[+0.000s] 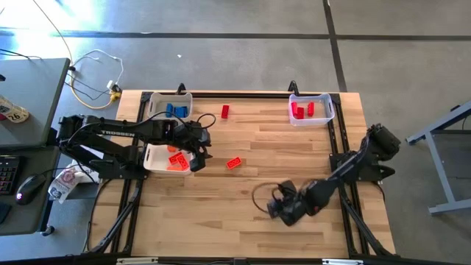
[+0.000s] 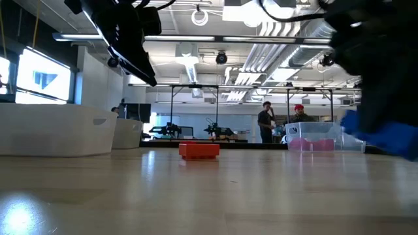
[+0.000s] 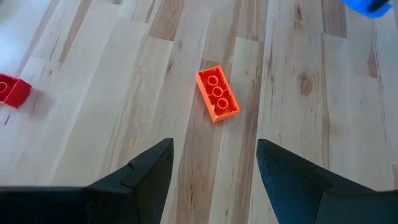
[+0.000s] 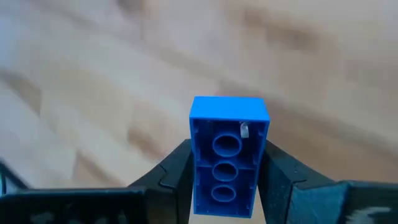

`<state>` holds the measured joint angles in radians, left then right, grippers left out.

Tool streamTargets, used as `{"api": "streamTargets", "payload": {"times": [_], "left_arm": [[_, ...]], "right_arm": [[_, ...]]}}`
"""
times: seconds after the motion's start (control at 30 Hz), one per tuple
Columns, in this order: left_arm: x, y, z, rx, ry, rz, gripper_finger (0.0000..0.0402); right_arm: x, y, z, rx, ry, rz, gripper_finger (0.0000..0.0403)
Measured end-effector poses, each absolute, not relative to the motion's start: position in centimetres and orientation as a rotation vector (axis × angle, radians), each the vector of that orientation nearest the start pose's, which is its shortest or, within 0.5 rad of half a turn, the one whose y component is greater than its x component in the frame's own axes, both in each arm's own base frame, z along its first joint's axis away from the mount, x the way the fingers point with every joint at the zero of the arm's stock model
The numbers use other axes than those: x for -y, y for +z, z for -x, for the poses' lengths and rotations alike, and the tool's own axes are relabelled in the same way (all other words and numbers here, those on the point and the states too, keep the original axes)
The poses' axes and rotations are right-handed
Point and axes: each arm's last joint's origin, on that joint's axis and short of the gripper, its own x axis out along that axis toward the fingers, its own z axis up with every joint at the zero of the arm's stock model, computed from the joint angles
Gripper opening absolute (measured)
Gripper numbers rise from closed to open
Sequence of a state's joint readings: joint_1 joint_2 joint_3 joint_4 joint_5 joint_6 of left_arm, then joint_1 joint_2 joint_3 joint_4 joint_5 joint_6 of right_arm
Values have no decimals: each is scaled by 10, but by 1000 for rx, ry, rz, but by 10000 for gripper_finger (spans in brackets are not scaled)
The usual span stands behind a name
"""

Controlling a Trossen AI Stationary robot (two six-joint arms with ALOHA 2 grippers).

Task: Sort & place blocks by color
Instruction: Put the blue game piece into the gray bin

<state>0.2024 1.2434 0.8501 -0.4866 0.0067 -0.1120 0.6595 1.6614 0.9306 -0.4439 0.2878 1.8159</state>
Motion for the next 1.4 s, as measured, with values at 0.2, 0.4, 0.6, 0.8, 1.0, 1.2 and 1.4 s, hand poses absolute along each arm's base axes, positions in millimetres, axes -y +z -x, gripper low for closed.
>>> {"api": "streamTargets", "payload": {"times": [0.2,0.4,0.6,0.8,1.0,1.2,1.4], "left_arm": [[-49,240,-241,-865,237,208,217],[-49,240,-240,-873,234,213,217],[-49,239,-239,-894,233,216,218],[-52,236,-235,-931,252,227,235],[-58,240,-239,-873,248,191,245],[-58,244,-243,-812,209,146,246],[-56,249,-249,-741,138,166,246]], "right_arm": [[-149,169,-265,-892,-604,-988,111],[-118,178,-294,-791,-485,-870,111],[-86,191,-320,-674,-328,-765,111],[-55,200,-335,-590,-215,-670,111],[-22,210,-345,-494,-144,-549,111],[4,221,-351,-376,-73,-407,111],[19,232,-354,-268,2,-307,111]]}}
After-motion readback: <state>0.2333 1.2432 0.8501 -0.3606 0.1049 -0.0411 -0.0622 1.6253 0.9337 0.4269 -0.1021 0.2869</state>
